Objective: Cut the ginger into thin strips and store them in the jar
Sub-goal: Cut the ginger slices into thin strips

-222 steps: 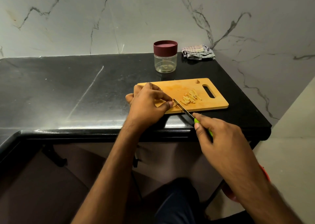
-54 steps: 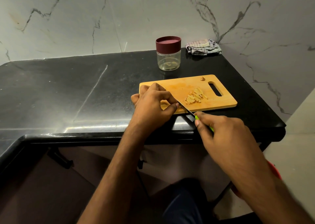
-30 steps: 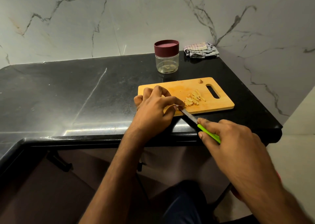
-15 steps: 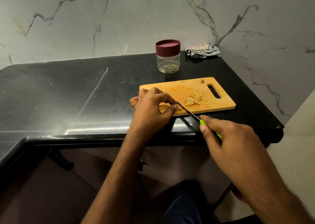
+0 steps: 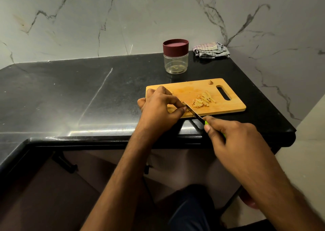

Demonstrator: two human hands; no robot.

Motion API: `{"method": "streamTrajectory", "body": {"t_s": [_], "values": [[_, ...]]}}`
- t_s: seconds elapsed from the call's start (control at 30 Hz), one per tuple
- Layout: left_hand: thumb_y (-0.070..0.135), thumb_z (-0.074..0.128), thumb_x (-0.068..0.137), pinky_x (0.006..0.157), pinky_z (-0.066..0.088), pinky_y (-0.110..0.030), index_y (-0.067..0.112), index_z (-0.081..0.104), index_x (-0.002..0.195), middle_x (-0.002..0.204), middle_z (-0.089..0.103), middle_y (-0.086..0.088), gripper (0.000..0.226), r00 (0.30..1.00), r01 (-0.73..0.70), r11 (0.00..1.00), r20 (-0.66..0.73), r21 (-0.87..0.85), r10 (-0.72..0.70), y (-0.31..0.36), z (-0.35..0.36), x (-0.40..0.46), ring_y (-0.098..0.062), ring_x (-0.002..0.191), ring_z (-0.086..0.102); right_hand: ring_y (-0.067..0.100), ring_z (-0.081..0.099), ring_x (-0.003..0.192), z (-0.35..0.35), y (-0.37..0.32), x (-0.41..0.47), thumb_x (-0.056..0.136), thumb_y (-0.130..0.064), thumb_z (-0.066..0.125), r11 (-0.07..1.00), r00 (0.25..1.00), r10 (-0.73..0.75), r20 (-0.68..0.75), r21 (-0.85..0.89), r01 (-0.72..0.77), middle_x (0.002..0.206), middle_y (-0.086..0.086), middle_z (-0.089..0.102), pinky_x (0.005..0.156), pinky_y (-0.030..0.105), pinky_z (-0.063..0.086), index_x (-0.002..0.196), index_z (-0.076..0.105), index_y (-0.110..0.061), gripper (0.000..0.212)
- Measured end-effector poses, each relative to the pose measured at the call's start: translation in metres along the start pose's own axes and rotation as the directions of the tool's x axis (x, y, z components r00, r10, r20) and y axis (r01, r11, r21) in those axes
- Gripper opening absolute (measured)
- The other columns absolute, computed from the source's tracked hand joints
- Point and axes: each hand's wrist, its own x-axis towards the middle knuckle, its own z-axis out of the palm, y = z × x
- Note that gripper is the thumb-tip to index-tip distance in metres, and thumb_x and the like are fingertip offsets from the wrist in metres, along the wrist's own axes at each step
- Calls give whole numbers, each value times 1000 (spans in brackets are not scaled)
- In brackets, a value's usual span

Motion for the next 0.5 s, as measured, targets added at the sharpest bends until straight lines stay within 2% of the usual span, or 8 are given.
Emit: {"method": "streamTrajectory", "body": {"t_s": [0.1,0.17,0.3,0.4,0.5], "values": [[46,76,84,88,16,-34,43,68,75,100,48,16,12,1000,8,1000,-2,-6,-8,0,0,0,-10,111,34,5,48,69,4,-1,4,96,-44,43,1000,1000,-14,2,5,14,94,-5,67,53,13,34,133,53,-38,38],[47,75,84,88,16,-34,43,68,77,100,47,15,11,1000,10,1000,-10,-2,-10,0,1,-1,-10,111,33,5,48,66,3,0,2,96,-44,44,999,999,-34,-5,4,34,92,-5,68,54,15,38,132,54,-37,38],[46,74,85,90,16,-34,43,66,77,100,45,15,12,1000,13,1000,-17,6,-13,-1,1,-1,-9,110,31,2,45,64,2,4,-5,94,-42,47,999,998,-39,-39,26,40,96,-8,69,57,4,31,130,57,-35,37],[46,75,85,90,15,-33,43,66,78,101,45,15,12,1000,13,1000,-18,3,-13,-2,2,-2,-8,110,31,1,47,68,0,4,-7,93,-40,50,998,995,-56,-84,32,59,97,-8,70,60,2,31,128,60,-32,37],[45,75,85,90,14,-33,42,67,79,101,45,16,10,1000,16,1000,-17,-4,-16,0,1,-3,-7,110,30,0,45,63,-2,1,-9,93,-40,51,998,996,-53,-77,23,55,95,-9,69,57,3,31,127,60,-32,36]]}}
